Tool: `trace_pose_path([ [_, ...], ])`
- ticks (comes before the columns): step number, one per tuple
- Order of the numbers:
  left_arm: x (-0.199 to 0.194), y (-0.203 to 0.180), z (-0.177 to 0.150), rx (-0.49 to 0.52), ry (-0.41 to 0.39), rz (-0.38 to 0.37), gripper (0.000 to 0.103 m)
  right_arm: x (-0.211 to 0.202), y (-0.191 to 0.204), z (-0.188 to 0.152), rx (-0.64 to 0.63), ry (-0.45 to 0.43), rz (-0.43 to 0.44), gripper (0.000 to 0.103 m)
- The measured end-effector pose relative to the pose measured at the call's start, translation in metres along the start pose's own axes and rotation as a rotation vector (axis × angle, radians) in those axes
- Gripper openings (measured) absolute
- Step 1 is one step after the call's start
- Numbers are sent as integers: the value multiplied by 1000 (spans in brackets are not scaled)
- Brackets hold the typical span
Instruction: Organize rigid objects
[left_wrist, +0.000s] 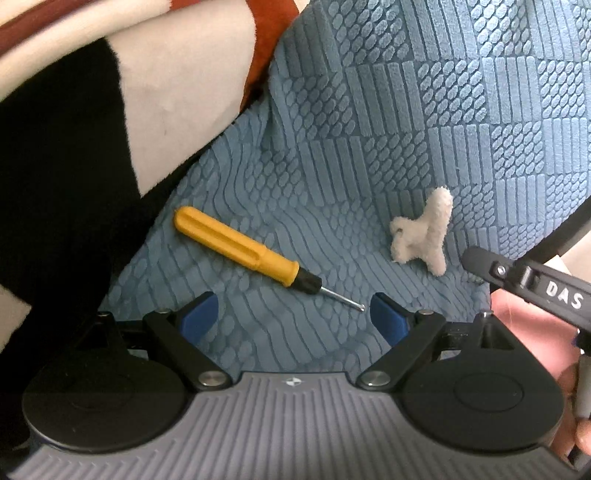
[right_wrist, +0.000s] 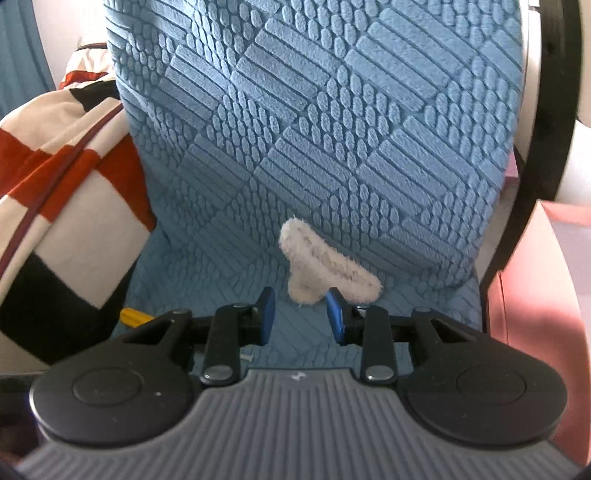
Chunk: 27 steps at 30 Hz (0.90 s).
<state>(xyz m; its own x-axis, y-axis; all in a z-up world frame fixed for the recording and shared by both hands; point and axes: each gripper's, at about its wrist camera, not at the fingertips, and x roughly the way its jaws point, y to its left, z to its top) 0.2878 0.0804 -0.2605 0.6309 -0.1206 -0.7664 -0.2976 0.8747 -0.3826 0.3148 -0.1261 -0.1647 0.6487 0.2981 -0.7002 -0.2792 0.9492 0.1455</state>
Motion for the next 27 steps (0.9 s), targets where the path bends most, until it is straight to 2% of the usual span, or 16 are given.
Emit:
trace_pose_path([
  [4,3,-2,3,8,-6,4,92,12,2,7,-14,-8,5,59],
  [9,4,-2,3,1,-2,1,92,33,-1,13,-12,6,-4,72],
  [21,7,6,3,-34,0,42,90,88,-12,15,30,29,-5,72],
  [24,9,7,0,-44,-2,52,86,97,-8,14,0,37,-30,72],
  [26,10,10,-1,-72,-6,43,85,101,-5,11,-16,44,-47,71],
  [27,10,11,-1,-77,-9,40,84,104,-1,8,-32,54,-60,63],
])
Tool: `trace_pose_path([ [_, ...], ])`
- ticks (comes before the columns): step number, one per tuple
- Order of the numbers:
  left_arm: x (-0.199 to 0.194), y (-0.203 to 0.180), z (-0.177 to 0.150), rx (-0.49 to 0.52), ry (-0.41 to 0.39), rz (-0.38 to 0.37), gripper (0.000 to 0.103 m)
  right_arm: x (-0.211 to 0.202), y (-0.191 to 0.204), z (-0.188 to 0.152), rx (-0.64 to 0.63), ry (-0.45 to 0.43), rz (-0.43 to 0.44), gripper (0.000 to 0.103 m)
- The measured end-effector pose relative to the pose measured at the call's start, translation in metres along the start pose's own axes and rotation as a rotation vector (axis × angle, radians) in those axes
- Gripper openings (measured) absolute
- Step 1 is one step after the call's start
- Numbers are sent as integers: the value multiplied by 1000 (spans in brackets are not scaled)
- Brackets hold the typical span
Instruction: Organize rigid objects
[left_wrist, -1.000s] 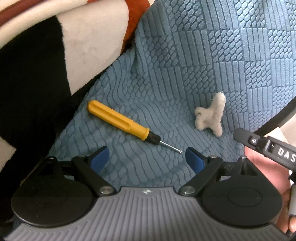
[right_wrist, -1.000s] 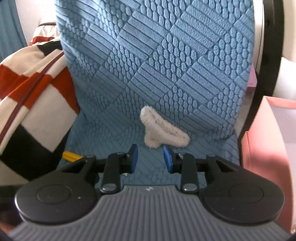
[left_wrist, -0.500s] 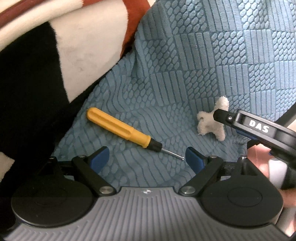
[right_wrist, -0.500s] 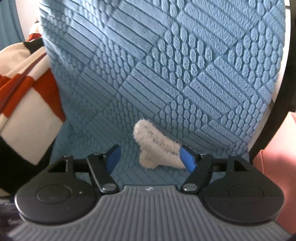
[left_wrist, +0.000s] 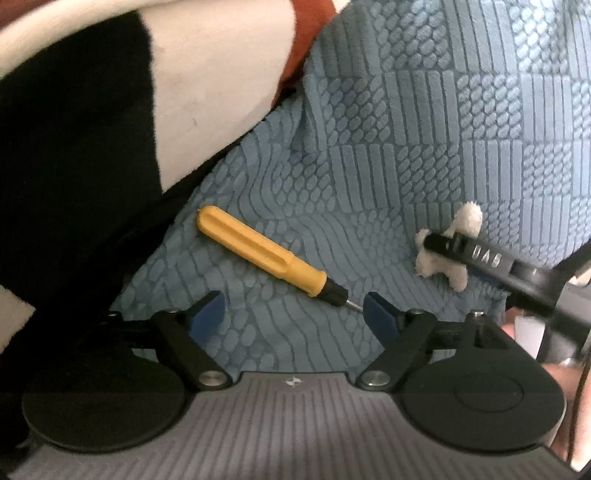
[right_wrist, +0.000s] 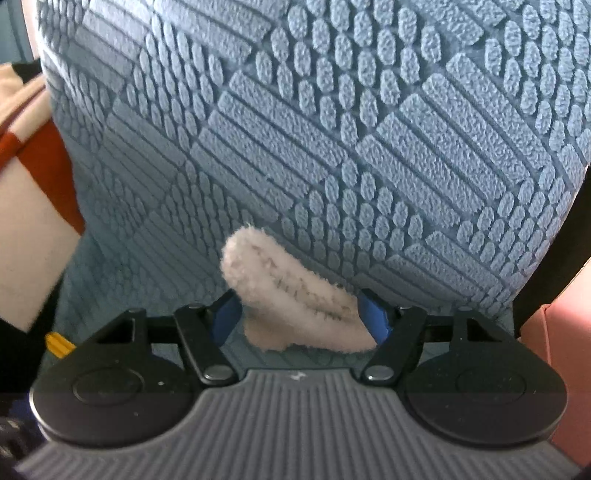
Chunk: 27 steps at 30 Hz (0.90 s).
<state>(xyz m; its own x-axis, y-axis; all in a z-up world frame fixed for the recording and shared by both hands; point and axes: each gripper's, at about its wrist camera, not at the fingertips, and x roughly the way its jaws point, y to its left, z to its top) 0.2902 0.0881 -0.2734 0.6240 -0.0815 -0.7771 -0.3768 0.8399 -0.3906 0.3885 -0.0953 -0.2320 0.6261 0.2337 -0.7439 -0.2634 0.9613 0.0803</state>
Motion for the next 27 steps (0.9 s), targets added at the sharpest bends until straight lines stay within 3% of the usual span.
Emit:
trace_pose_path([
  [4,4,-1,3,-19,-15,10,78,-4,14,0,-54,22,-15,49],
  [6,5,-1,5,-27,-24,30,75,-9,22,1,-73,7,-15,29],
  [7,6,0,7,-38,-28,38,74,-12,26,1,-90,-3,-29,24],
  [13,7,8,17,-134,-45,73,68,-21,40,-1,-160,-31,-52,20],
  [18,8,16,25,-194,-66,104,45,-33,37,-12,-152,-40,-63,19],
  [21,7,30,27,-263,-78,68,39,-37,32,-10,-141,-51,-73,19],
  [27,4,36,27,-279,-53,2,32,-49,17,-7,-94,-55,-75,18],
])
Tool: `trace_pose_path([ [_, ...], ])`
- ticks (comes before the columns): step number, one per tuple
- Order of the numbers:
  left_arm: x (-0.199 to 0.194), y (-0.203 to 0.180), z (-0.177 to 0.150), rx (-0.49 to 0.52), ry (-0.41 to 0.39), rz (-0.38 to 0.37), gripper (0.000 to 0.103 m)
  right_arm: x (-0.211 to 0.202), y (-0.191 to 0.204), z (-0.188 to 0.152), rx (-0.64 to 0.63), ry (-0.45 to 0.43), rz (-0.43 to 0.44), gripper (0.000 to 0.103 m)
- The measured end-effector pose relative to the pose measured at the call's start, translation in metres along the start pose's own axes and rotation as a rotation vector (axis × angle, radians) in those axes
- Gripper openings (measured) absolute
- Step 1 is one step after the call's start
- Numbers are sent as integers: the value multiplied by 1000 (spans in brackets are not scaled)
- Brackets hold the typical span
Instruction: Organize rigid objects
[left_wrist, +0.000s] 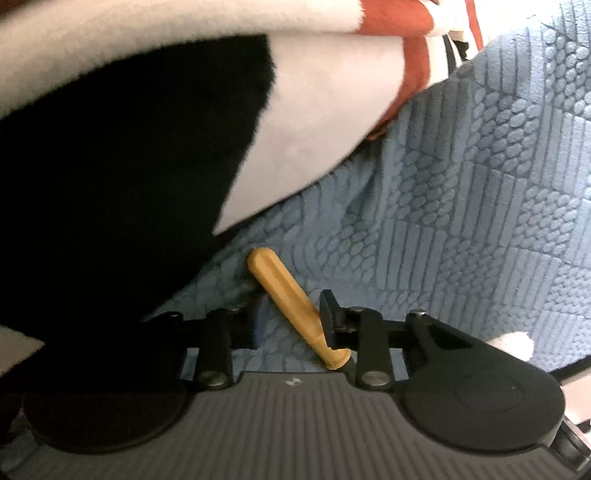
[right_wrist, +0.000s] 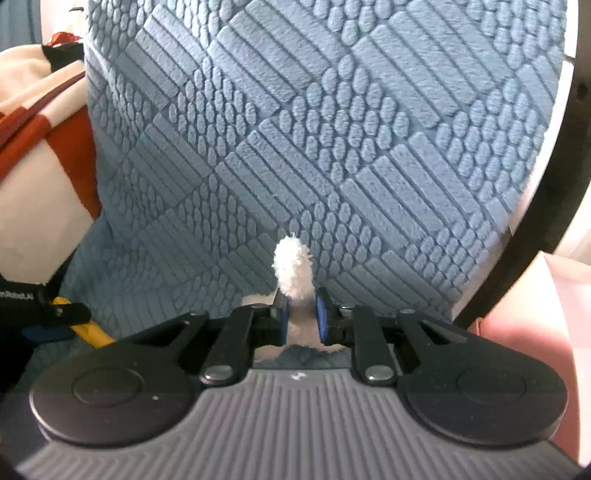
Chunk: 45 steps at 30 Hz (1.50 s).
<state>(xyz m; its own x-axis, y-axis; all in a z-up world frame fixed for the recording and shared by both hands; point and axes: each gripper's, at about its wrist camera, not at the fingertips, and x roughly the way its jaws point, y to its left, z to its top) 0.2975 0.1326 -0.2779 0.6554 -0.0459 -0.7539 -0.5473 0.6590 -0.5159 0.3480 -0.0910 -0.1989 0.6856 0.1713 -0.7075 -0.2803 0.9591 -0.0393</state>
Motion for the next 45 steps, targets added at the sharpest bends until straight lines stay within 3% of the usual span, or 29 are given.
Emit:
trace_pose_path([
  [13,-35,-4,-3,30,-25,-110,23,-52,-12,-6,-1,-28,35,18],
  [19,-67,-8,-12,107,-83,-163,17,-75,-10,-19,16,-44,37,18],
  [20,-73,-8,-12,119,-94,-170,16,-79,-11,-22,23,-46,37,18],
  [21,-76,-11,-14,135,-106,-172,8,-81,-11,-24,30,-46,38,18],
  [31,-71,-4,-15,102,-77,-201,8,-94,-7,-40,42,-31,47,18],
  [38,-86,-12,-24,174,-100,-232,7,-101,-14,-41,76,-44,70,18],
  [45,-104,-27,-55,287,-83,-263,7,-108,-24,-39,120,-52,78,18],
])
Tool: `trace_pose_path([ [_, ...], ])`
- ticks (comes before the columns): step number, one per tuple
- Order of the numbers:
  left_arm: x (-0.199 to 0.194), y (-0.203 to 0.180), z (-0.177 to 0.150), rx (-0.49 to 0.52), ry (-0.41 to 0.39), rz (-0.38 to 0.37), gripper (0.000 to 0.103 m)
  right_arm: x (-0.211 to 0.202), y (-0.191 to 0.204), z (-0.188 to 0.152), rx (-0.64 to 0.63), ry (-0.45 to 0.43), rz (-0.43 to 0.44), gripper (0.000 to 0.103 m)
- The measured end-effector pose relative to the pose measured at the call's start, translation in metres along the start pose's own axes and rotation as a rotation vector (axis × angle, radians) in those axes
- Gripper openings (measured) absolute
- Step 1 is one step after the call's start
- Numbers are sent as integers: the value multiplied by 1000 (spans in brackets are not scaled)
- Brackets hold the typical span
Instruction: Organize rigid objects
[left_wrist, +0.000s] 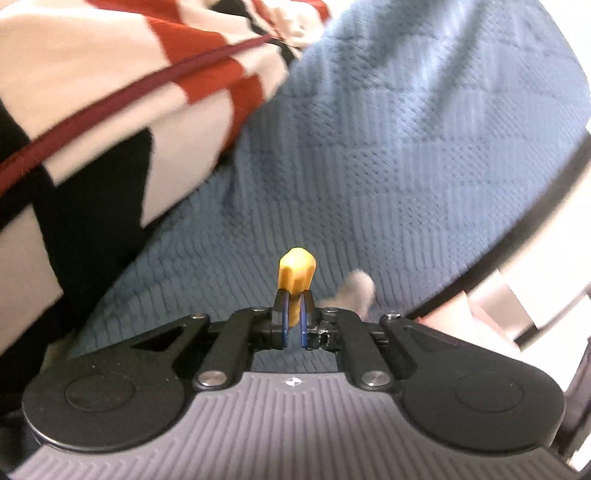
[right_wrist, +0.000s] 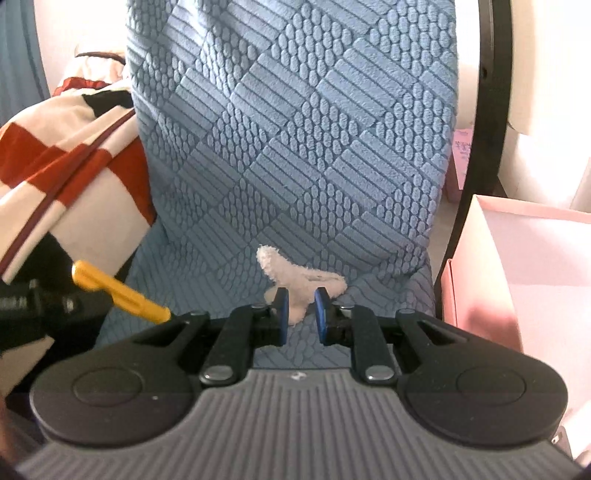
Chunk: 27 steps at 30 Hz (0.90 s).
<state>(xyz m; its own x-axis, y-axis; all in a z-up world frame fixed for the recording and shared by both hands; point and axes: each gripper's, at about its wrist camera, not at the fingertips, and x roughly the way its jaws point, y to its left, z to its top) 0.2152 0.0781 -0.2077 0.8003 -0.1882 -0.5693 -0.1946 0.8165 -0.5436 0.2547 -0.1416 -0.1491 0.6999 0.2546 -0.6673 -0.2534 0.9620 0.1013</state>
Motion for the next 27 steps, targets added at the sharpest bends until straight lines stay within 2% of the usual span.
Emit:
trace_pose_path([
  [5,-6,-25,-34,103,42,-9,7,-11,-7,-5,20,-3,1,18],
  [8,-11,-33,-56,170,67,12,6,-18,-12,-9,33,1,4,18],
  [15,-8,-22,-93,148,195,22,6,-23,-20,-13,51,13,21,19],
  [21,-10,-15,-106,140,263,21,6,-21,-21,-15,57,24,33,19],
  [27,-14,-19,-97,201,220,78,9,-10,-17,-13,73,37,53,20],
])
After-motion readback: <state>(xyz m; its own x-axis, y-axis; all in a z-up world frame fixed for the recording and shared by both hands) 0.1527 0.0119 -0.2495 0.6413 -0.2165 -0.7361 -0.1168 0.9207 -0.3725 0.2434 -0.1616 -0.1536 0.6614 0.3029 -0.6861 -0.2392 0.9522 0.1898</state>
